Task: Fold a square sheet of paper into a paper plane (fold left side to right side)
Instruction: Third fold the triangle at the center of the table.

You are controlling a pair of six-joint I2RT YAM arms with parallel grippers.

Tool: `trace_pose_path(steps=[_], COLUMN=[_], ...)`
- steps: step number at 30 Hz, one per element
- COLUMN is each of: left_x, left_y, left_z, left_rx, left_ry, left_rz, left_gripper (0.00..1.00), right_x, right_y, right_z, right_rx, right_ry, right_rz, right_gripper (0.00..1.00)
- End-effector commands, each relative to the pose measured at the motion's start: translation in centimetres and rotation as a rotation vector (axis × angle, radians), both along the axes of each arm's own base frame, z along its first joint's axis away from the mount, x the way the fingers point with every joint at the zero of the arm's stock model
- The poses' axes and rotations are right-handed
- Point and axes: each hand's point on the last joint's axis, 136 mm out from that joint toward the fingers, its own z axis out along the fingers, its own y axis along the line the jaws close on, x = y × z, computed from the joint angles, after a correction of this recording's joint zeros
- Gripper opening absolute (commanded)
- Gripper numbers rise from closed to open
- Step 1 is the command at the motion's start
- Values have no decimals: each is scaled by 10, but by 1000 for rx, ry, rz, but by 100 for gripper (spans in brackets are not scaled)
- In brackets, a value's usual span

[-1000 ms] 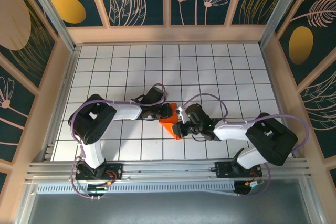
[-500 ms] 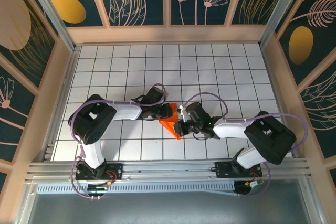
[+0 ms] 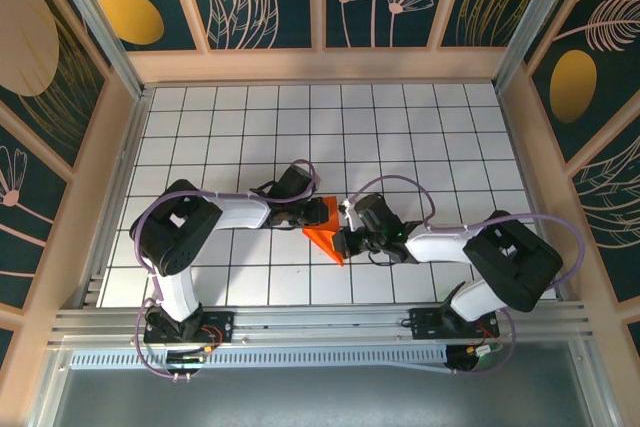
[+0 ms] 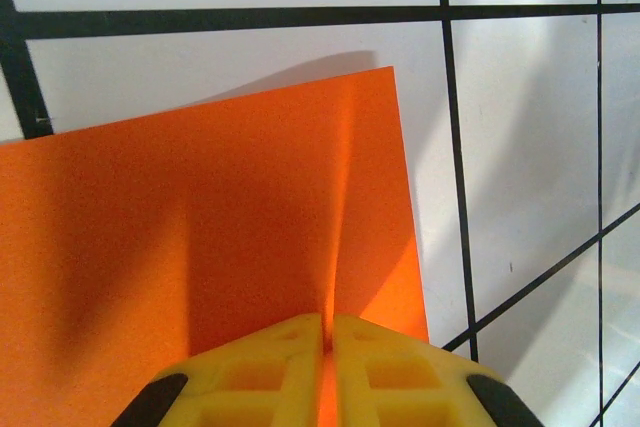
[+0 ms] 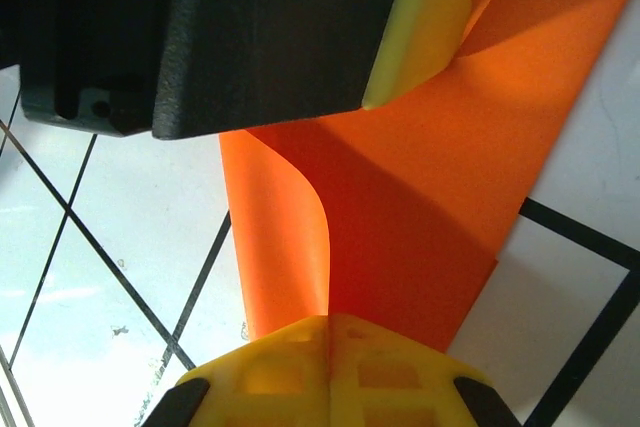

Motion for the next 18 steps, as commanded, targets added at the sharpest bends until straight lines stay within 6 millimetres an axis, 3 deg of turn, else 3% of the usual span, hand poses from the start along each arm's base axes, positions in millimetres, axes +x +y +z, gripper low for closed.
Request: trace_pose_path(steps=[1, 18], left_x=[-18, -19], left_y=[18, 17], left_z=[-27, -28], left_rx=[88, 87], left_ry=[74, 75], left_rz=[12, 9], left_gripper=[12, 12], right_x=[10, 12], right_y=[0, -2], right_z=[2, -1], right_rx=[-10, -21], right_ry=[-6, -5], right_rz=[-32, -40], right_gripper=[0, 0])
